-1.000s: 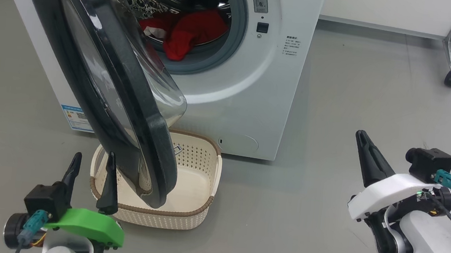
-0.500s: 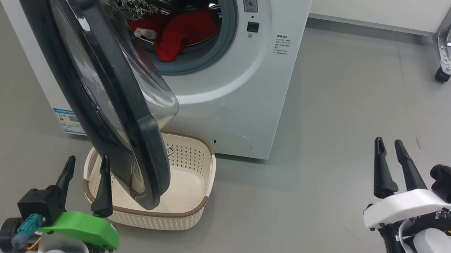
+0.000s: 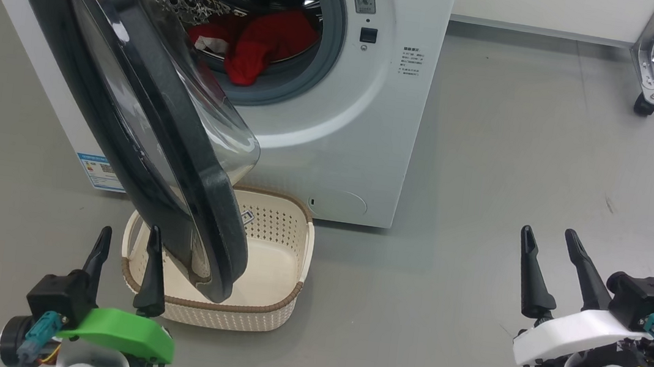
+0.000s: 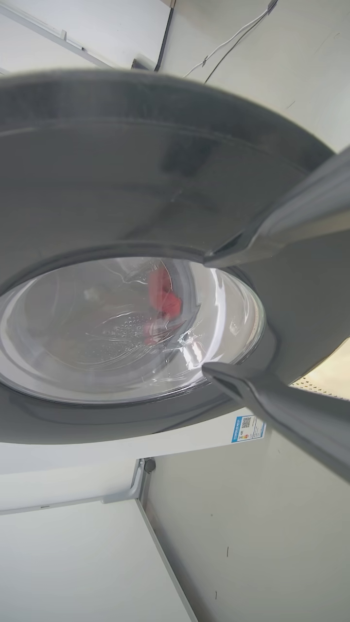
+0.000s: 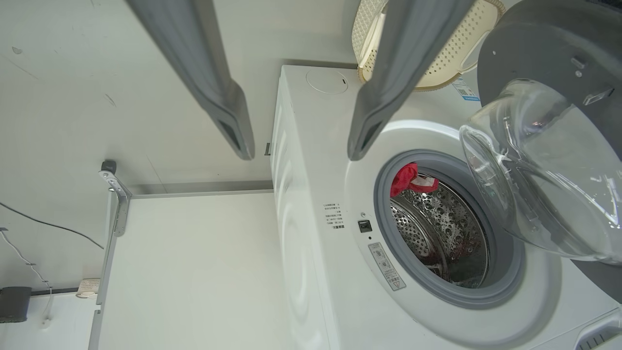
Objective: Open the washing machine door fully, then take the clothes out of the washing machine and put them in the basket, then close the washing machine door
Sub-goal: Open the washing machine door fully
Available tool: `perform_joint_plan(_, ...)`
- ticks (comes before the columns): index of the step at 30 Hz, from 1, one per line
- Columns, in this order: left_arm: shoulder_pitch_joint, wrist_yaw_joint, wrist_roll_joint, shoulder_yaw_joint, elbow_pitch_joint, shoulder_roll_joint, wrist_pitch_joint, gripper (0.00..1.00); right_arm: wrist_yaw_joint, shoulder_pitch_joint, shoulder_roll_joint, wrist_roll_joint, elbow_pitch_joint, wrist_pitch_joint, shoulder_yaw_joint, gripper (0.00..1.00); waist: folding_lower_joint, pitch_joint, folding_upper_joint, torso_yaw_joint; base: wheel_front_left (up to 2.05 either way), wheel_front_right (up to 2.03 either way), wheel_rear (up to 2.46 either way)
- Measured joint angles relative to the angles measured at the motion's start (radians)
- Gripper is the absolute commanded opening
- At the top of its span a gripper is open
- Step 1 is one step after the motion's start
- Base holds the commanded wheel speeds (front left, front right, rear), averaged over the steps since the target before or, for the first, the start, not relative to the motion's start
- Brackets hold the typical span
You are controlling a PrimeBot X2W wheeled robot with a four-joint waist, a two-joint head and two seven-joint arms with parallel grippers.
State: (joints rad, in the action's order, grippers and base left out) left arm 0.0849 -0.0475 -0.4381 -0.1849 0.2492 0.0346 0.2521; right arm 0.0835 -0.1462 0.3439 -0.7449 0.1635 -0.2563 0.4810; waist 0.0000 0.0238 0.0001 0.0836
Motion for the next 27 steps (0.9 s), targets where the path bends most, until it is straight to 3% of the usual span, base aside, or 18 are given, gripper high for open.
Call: perform_joint_plan(27, -0.009, 0.009, 0.015, -0.014, -0.004, 0.0, 0.0, 1.0, -0.003, 0.093, -0.039, 0.089, -0.071, 0.0, -0.075, 1.0, 0.0, 0.016, 0.0, 0.006, 0.0, 0.0, 0.0)
